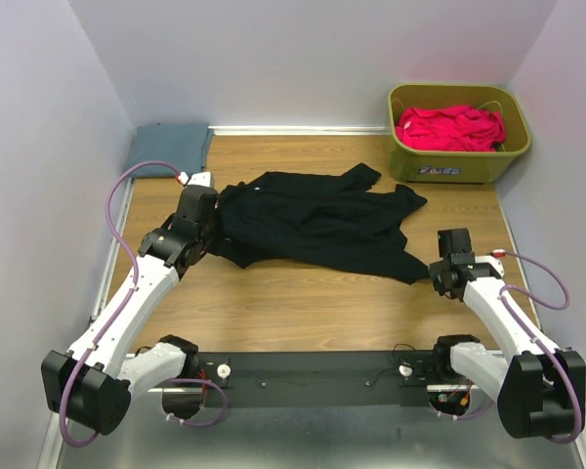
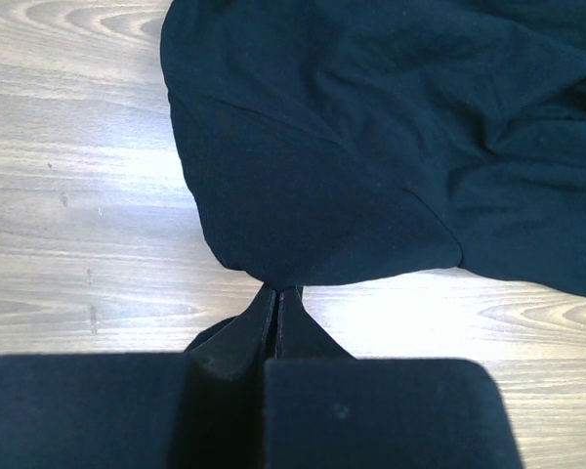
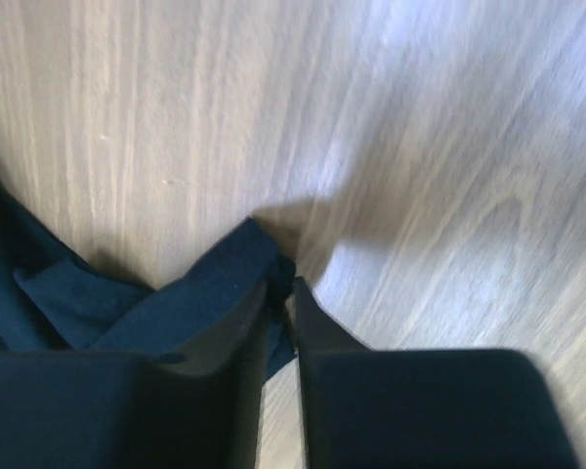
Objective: Fold and stack the t-shirts
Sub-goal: Flatten the tshirt out
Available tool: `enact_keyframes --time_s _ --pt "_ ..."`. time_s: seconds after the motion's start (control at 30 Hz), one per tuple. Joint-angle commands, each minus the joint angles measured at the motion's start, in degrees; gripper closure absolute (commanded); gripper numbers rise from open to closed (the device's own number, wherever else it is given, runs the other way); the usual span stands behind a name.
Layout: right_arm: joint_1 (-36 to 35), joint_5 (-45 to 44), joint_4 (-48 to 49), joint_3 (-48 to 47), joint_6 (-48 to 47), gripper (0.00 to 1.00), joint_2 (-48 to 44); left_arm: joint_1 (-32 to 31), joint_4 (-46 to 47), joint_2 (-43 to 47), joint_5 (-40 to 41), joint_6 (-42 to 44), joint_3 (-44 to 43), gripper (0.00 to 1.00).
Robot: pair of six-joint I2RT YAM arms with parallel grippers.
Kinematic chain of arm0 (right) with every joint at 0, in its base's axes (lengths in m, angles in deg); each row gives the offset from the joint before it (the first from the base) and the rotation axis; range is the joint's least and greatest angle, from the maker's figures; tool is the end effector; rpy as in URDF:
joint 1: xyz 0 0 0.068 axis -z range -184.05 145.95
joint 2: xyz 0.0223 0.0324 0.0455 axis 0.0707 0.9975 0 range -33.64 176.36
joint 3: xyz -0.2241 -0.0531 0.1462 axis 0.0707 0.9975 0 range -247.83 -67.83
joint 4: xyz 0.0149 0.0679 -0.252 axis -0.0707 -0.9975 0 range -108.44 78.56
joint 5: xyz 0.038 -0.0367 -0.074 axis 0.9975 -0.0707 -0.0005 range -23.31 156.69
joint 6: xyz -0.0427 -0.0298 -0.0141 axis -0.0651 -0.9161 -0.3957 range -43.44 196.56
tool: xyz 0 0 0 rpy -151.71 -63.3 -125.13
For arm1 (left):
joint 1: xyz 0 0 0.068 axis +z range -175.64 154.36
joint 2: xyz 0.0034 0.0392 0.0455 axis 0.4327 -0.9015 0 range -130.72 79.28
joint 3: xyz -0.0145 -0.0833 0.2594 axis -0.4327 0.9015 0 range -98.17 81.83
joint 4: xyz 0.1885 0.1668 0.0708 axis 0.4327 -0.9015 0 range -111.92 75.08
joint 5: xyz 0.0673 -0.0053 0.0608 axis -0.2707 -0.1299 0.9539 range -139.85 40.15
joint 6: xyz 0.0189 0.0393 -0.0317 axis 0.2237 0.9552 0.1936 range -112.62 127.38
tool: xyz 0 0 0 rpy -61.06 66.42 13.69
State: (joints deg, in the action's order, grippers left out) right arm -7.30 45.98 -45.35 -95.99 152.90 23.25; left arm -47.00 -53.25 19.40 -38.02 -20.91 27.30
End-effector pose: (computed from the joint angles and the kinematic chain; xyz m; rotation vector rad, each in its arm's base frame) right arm 0.1692 -0.0031 0.1741 1.6090 1.9805 0.0392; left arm 0.2036 -0.0718 0.3036 -0.2427 2.3086 -0.1985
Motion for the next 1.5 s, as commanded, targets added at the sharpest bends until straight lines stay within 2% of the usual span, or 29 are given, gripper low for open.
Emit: enact_keyframes --time_s 0.0,0.07,0.17,0.37,0.43,0.47,0.53,0.67,0.77,1.2,1.4,1.47 --pt "0.43 -6.62 0.25 -4.0 -3.64 0.82 1.83 0.54 -0.17 1.52 1.0 0.43 -0.23 1.0" --pt "0.43 -7.06 0.34 -5.49 -6.09 0.86 3.32 0.71 -0.17 1.52 1.08 0.52 -0.32 1.0" --pt "0.52 -5.93 0.25 -7.87 -9.7 0.87 5.08 0.71 -0.17 1.43 1.09 0.61 -0.5 1.0" --pt "0.43 -3.03 0.25 -6.73 -13.48 0.9 5.17 0.8 0.27 1.69 0.73 0.7 -0.15 1.0" --pt "0.43 -0.84 -0.01 -6.9 -15.24 0.83 5.87 0.8 0.18 1.69 0.73 0.7 -0.23 1.0" --pt "0.43 1.18 -0.1 -6.82 -15.95 0.72 5.61 0.8 0.36 1.69 0.65 0.7 -0.32 1.0" --pt "0.43 3.12 -0.19 -6.29 -15.26 0.61 4.91 0.8 0.79 1.96 0.12 0.61 -0.32 1.0" --pt "0.52 4.89 -0.19 -5.33 -12.98 0.47 4.11 0.8 1.59 2.05 -0.85 0.52 -0.15 1.0" --pt "0.52 6.03 0.16 -3.83 -10.6 0.44 4.03 0.8 1.76 2.13 -1.02 0.7 0.2 1.0" --pt "0.43 2.43 2.97 -0.31 -5.41 0.47 1.83 0.8 1.33 3.71 -0.23 0.7 0.91 1.0" --pt "0.52 -0.03 3.15 -0.05 -4.35 0.52 0.6 0.8 0.89 4.07 -0.06 0.43 0.47 1.0" --pt "0.52 -0.82 3.24 -0.05 -4.18 0.57 0.6 0.8 0.8 4.07 0.29 0.43 0.47 1.0"
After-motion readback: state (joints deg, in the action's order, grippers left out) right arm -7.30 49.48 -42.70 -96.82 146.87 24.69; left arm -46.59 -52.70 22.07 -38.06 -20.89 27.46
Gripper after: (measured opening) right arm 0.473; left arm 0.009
